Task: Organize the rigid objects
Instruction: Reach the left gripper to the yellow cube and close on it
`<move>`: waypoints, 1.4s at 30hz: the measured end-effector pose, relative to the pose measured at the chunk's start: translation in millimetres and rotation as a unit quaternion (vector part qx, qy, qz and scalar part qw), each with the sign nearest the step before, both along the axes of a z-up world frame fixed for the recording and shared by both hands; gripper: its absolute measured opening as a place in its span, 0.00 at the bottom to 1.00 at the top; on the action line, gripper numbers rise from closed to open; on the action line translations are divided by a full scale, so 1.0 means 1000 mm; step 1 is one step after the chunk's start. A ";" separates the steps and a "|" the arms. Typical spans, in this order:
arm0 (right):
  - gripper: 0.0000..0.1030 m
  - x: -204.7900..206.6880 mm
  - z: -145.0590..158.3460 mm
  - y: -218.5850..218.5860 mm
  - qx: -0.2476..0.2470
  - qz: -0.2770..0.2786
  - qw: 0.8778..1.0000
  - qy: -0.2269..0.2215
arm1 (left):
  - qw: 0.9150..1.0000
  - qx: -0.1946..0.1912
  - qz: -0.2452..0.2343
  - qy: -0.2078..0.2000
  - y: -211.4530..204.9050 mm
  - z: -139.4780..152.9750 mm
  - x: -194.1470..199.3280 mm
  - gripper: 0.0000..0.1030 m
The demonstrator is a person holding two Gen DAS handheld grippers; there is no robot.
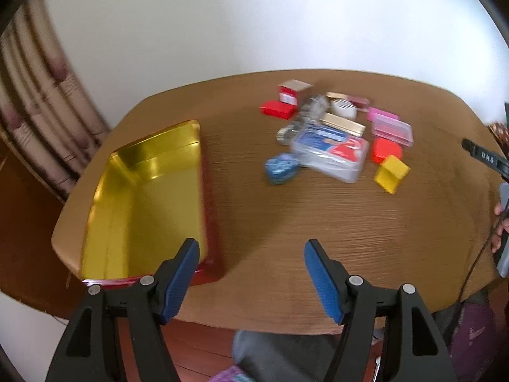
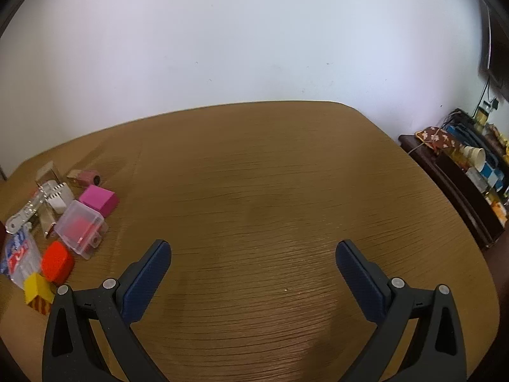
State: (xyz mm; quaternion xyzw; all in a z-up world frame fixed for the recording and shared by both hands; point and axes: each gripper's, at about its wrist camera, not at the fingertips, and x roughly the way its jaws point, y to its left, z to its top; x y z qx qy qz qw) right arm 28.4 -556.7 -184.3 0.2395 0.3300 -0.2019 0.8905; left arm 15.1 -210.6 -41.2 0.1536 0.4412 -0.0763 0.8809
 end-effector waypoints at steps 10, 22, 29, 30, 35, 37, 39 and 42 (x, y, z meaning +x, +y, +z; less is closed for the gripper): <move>1.00 -0.007 0.002 0.003 0.020 0.008 0.999 -0.038 | 0.989 -0.056 -0.052 0.130 -0.084 -0.030 0.034 0.68; 1.00 -0.005 -0.009 -0.006 0.075 0.021 0.996 -0.044 | 0.971 -0.134 -0.012 0.199 -0.121 -0.029 0.089 0.68; 1.00 -0.004 -0.007 -0.002 0.068 0.026 0.996 -0.048 | 0.960 -0.154 0.017 0.232 -0.135 -0.042 0.110 0.68; 1.00 -0.004 -0.007 -0.001 0.069 0.026 0.996 -0.049 | 0.962 -0.150 0.020 0.229 -0.137 -0.044 0.111 0.68; 1.00 -0.003 -0.007 -0.002 0.074 0.027 0.996 -0.051 | 0.964 -0.134 0.028 0.227 -0.145 -0.053 0.121 0.68; 1.00 -0.003 -0.007 -0.002 0.074 0.027 0.996 -0.051 | 0.963 -0.136 0.031 0.230 -0.146 -0.056 0.124 0.68; 1.00 -0.003 -0.007 -0.002 0.074 0.027 0.996 -0.051 | 0.962 -0.138 0.034 0.232 -0.146 -0.062 0.128 0.68; 1.00 -0.002 -0.008 -0.002 0.077 0.025 0.995 -0.051 | 0.957 -0.162 0.038 0.237 -0.142 -0.068 0.129 0.49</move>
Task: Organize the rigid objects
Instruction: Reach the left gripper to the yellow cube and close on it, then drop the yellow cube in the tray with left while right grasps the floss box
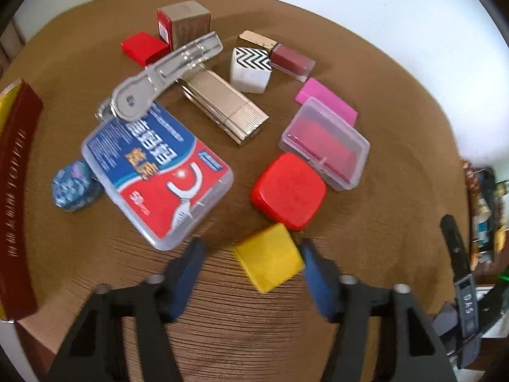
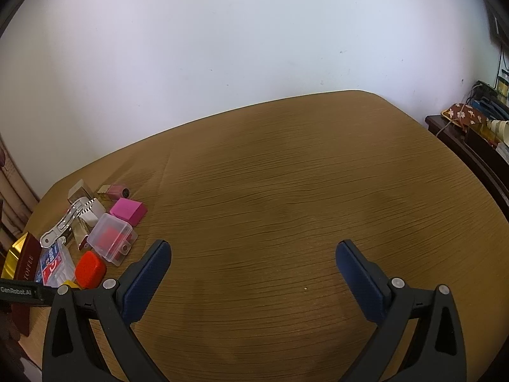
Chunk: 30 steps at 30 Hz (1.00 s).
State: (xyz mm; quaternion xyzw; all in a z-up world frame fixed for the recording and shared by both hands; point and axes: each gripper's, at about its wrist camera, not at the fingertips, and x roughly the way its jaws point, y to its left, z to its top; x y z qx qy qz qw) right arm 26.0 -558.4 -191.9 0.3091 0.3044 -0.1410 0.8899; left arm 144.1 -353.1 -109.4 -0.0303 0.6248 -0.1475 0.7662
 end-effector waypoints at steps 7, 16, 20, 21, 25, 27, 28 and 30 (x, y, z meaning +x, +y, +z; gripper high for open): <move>1.00 0.002 -0.005 -0.004 0.019 -0.004 1.000 0.003 | 1.000 -0.016 0.002 -0.011 0.023 0.009 -0.018 0.29; 1.00 0.009 0.002 0.009 -0.002 0.047 0.999 -0.004 | 0.999 -0.030 -0.003 -0.036 0.081 0.029 -0.068 0.29; 1.00 0.022 0.020 0.045 0.049 0.198 0.978 -0.052 | 0.998 -0.031 0.001 -0.047 0.104 0.038 -0.077 0.29; 1.00 0.027 0.026 0.056 0.089 0.239 0.964 -0.073 | 0.998 -0.030 0.004 -0.052 0.112 0.041 -0.079 0.29; 1.00 0.061 0.060 0.106 0.097 0.330 0.934 -0.092 | 0.997 -0.033 0.022 -0.061 0.128 0.059 -0.084 0.29; 1.00 0.080 0.076 0.133 0.054 0.372 0.922 -0.090 | 0.997 -0.031 0.028 -0.069 0.135 0.068 -0.083 0.29; 1.00 0.091 0.083 0.147 0.038 0.395 0.914 -0.084 | 0.996 -0.031 0.034 -0.073 0.143 0.072 -0.082 0.29; 1.00 0.109 0.091 0.173 0.000 0.431 0.900 -0.068 | 0.995 -0.029 0.046 -0.079 0.160 0.079 -0.080 0.29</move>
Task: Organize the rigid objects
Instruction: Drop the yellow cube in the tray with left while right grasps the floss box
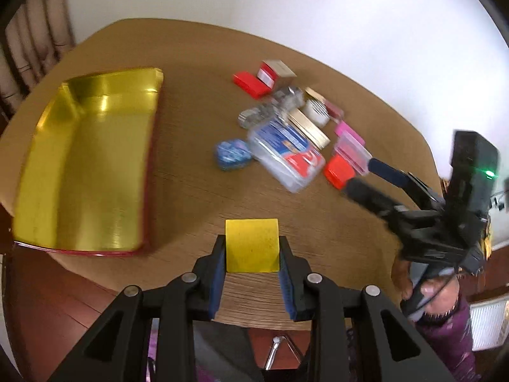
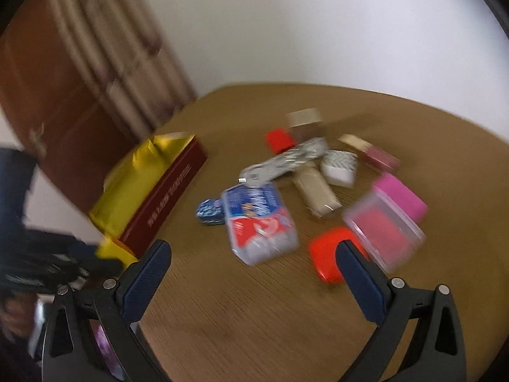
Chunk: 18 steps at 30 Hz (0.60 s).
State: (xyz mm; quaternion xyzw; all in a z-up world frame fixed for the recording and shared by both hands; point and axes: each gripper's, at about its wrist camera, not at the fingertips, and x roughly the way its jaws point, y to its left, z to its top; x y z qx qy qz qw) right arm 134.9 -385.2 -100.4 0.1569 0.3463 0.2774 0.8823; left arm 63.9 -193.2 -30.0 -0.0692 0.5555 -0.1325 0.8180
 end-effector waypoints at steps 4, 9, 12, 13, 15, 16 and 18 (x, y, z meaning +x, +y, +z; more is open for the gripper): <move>0.99 0.032 0.000 0.035 -0.083 0.034 0.996 0.005 | 1.000 -0.004 0.021 -0.011 0.031 0.012 0.008 0.29; 0.93 0.054 -0.010 0.045 -0.111 0.056 0.991 0.040 | 0.999 -0.001 0.035 -0.022 0.060 0.021 0.017 0.29; 0.68 0.069 -0.020 0.055 -0.120 0.074 0.988 0.069 | 0.999 0.008 0.041 -0.026 0.072 0.019 0.024 0.29; 0.59 0.072 -0.024 0.059 -0.125 0.084 0.985 0.081 | 0.999 0.012 0.041 -0.026 0.076 0.018 0.028 0.29; 0.57 0.076 -0.030 0.069 -0.143 0.089 0.981 0.094 | 0.999 0.017 0.044 -0.025 0.083 0.014 0.032 0.29; 0.57 0.076 -0.033 0.075 -0.153 0.090 0.980 0.095 | 0.998 0.020 0.046 -0.025 0.087 0.011 0.036 0.29; 0.56 0.077 -0.032 0.080 -0.160 0.089 0.979 0.093 | 0.998 0.025 0.047 -0.023 0.093 0.007 0.041 0.29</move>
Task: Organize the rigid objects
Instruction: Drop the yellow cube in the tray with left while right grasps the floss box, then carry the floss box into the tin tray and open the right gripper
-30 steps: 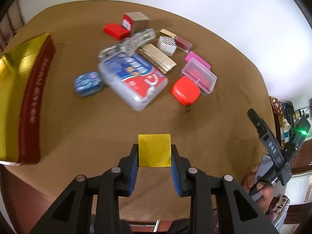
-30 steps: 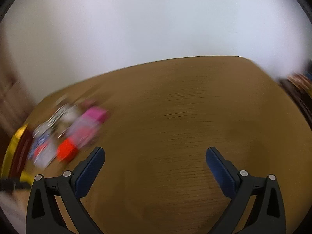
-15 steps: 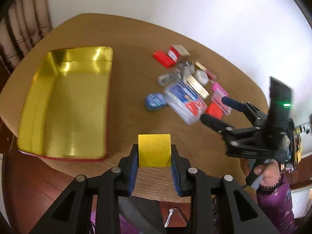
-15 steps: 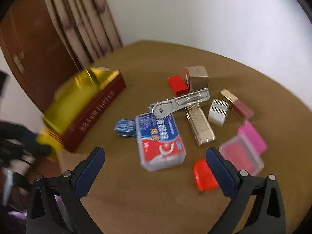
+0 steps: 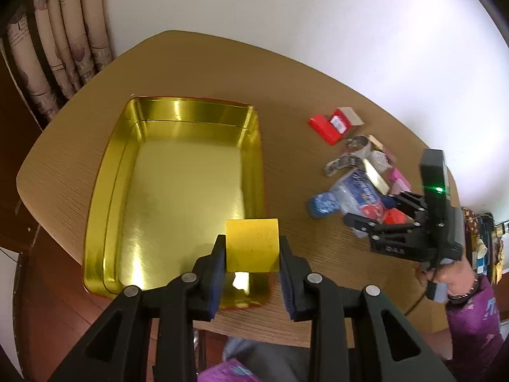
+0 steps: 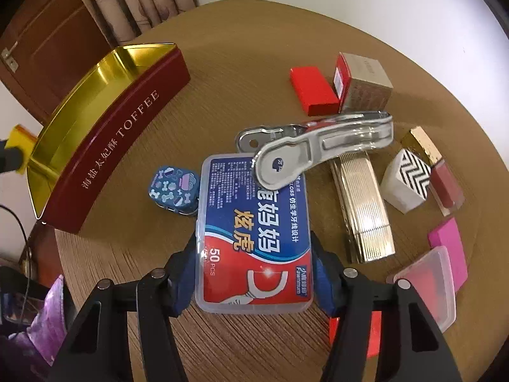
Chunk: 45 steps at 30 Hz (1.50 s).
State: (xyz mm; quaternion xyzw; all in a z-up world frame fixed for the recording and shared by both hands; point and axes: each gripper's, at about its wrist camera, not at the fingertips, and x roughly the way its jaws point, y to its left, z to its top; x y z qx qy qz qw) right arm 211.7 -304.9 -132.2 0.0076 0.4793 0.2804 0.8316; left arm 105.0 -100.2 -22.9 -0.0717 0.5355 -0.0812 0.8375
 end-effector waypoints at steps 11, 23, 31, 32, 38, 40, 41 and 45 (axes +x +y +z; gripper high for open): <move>0.56 -0.043 0.004 -0.010 0.050 -0.016 0.998 0.016 | 0.999 0.050 0.017 0.001 0.024 -0.031 0.051 0.29; 0.57 -0.070 0.032 -0.025 0.066 -0.034 0.997 -0.014 | 0.994 0.109 0.032 -0.003 0.031 -0.046 0.101 0.32; 0.55 -0.046 0.020 -0.026 0.046 -0.045 0.998 0.008 | 0.993 0.121 0.007 -0.014 0.024 -0.039 0.088 0.35; 0.55 -0.047 0.019 -0.025 0.040 -0.045 0.998 0.009 | 0.993 0.118 0.006 -0.016 0.024 -0.037 0.086 0.35; 0.22 -0.049 0.021 -0.029 0.039 -0.049 0.998 0.011 | 0.995 0.089 0.010 -0.039 0.030 -0.012 0.058 0.35; 0.47 -0.046 0.021 -0.029 0.026 -0.053 0.998 0.009 | 0.995 0.082 0.006 -0.051 0.029 -0.002 0.043 0.35; 0.64 -0.045 0.021 -0.027 0.036 -0.048 0.998 0.022 | 0.995 0.081 0.005 -0.055 0.028 0.003 0.035 0.35; 1.00 -0.047 0.027 -0.014 0.005 -0.063 0.998 -0.002 | 0.996 0.063 -0.005 -0.059 0.028 0.012 0.009 0.36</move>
